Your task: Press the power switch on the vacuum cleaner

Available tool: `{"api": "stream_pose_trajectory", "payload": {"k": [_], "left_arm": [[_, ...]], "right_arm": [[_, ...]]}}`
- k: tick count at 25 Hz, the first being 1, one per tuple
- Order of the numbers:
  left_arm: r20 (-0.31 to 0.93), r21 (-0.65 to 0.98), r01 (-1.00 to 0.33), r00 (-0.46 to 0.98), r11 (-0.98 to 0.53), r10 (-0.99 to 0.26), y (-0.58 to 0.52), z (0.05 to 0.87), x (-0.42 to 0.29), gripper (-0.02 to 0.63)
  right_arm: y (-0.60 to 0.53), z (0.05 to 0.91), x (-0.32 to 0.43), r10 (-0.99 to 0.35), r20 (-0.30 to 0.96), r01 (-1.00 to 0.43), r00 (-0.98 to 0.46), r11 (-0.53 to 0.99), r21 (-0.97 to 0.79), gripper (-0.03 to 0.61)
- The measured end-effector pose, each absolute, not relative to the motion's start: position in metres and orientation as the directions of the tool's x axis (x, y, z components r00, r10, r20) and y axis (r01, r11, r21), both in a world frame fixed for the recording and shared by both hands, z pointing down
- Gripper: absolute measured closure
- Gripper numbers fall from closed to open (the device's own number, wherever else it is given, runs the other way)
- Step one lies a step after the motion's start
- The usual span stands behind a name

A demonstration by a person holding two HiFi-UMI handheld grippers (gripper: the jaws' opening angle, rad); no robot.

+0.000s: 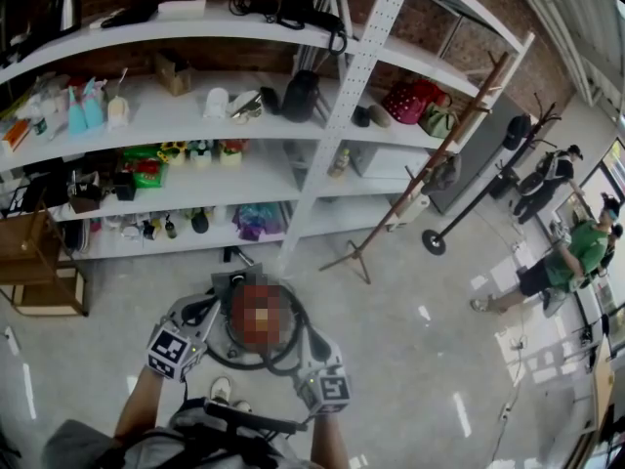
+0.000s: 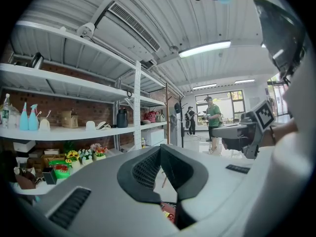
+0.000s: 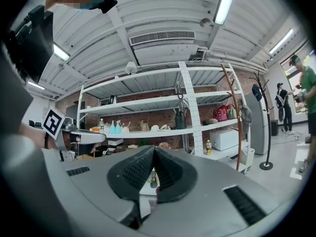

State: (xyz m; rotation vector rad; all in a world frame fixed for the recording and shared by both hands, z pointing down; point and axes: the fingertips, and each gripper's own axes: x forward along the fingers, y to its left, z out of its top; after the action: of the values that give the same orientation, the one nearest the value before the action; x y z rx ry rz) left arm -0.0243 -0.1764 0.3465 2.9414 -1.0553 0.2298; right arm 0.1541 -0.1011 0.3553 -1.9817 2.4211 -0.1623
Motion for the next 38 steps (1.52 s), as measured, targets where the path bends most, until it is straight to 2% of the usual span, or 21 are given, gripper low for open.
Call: {"api": "stream_pose_trajectory", "payload": {"k": [38], "left_arm": [[0.142,-0.042,-0.633,0.762,-0.773,-0.632,-0.17,0.347,-0.037,0.604]], "right_arm": [[-0.092,0.352,0.132,-0.978,0.059,-0.978,-0.2,0.196,-0.077,0.569]]}}
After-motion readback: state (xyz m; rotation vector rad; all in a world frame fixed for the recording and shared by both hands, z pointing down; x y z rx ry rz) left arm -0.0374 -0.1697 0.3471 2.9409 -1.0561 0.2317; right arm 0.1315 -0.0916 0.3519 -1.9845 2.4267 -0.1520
